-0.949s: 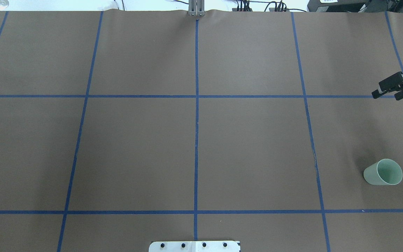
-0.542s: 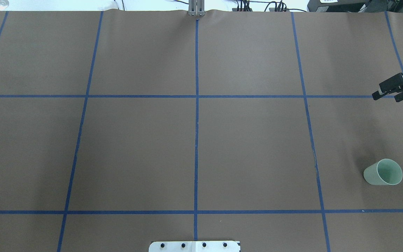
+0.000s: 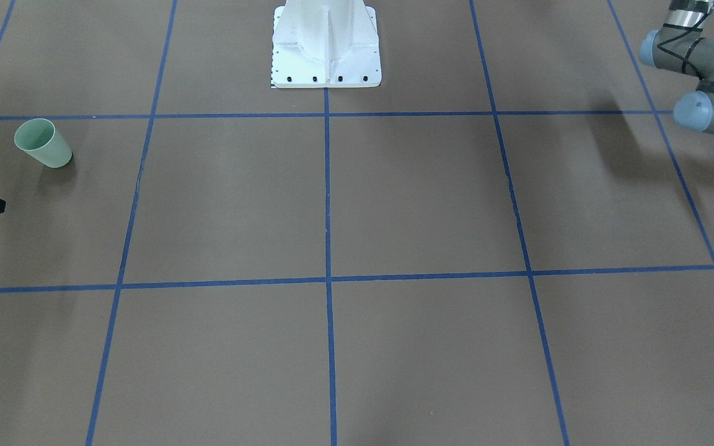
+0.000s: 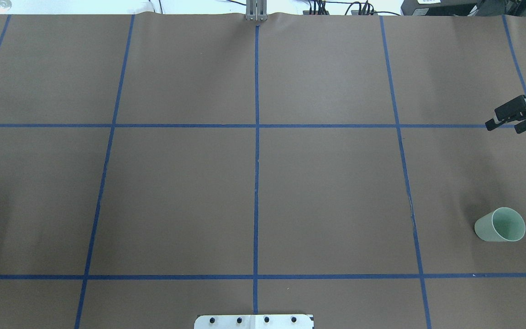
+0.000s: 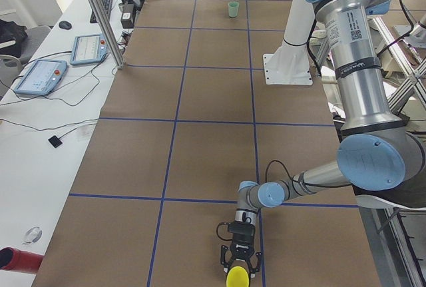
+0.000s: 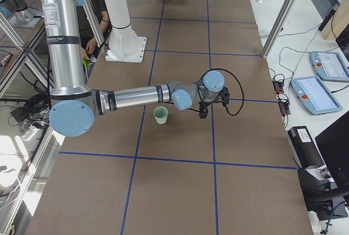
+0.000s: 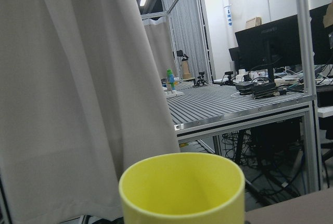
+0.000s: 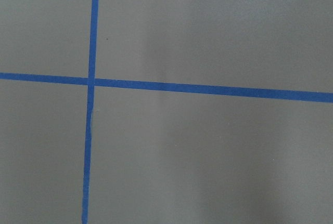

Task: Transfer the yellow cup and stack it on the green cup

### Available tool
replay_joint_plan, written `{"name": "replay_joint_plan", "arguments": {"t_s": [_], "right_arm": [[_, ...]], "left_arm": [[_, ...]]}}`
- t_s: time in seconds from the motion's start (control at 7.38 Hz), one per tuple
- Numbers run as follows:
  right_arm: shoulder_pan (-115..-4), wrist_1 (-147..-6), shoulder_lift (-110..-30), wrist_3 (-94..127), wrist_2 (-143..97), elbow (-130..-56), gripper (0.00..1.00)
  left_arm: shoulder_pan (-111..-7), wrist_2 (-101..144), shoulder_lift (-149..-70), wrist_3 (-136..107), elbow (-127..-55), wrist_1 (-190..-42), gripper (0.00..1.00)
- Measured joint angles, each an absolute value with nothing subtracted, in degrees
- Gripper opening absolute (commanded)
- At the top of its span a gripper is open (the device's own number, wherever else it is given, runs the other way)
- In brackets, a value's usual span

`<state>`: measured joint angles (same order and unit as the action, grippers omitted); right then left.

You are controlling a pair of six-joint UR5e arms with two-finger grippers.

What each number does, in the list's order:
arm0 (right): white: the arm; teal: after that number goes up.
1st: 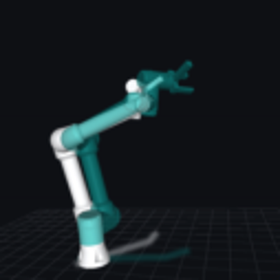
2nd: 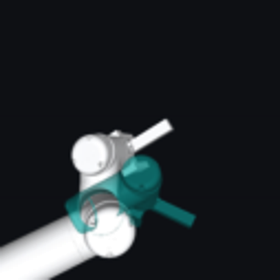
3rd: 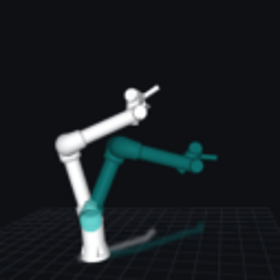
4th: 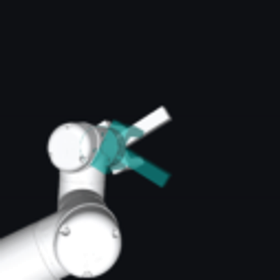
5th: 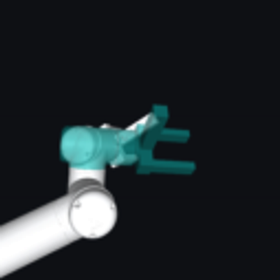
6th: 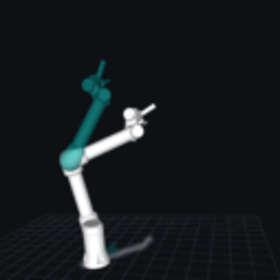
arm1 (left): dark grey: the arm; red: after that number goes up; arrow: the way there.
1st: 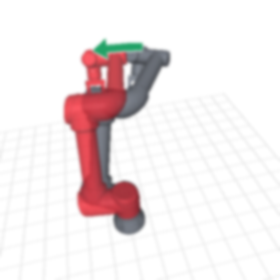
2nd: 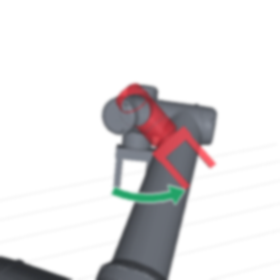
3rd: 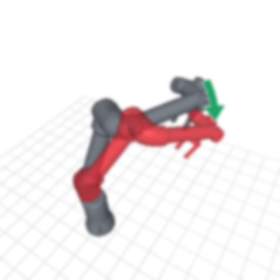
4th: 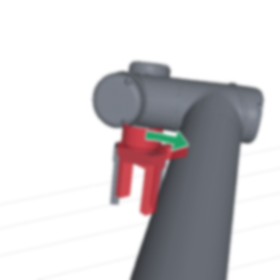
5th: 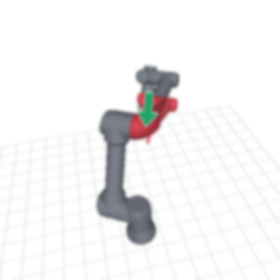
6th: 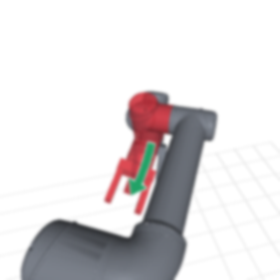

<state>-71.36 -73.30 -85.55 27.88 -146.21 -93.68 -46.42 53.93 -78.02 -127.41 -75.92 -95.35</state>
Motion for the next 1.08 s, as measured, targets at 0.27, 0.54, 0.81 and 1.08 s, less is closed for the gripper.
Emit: {"name": "replay_joint_plan", "arguments": {"t_s": [0.27, 0.54, 0.81, 1.08], "right_arm": [[-71.37, -73.30, -85.33, 28.02, -146.24, -93.54, 1.00], [-71.37, -73.30, -84.87, 28.04, -146.19, -93.37, 1.00], [-71.37, -73.30, -84.48, 29.18, -146.22, -93.30, 1.00], [-71.34, -73.30, -83.84, 30.61, -146.25, -93.22, 1.00]], "left_arm": [[-49.60, 49.72, -81.42, -121.02, -75.92, -96.07, 0.61], [-49.92, 47.78, -83.87, -109.24, -75.74, -105.56, 0.61], [-49.94, 47.26, -87.53, -93.45, -72.58, -123.05, 0.61], [-49.64, 47.19, -94.40, -83.76, -69.55, -131.36, 0.61]]}}
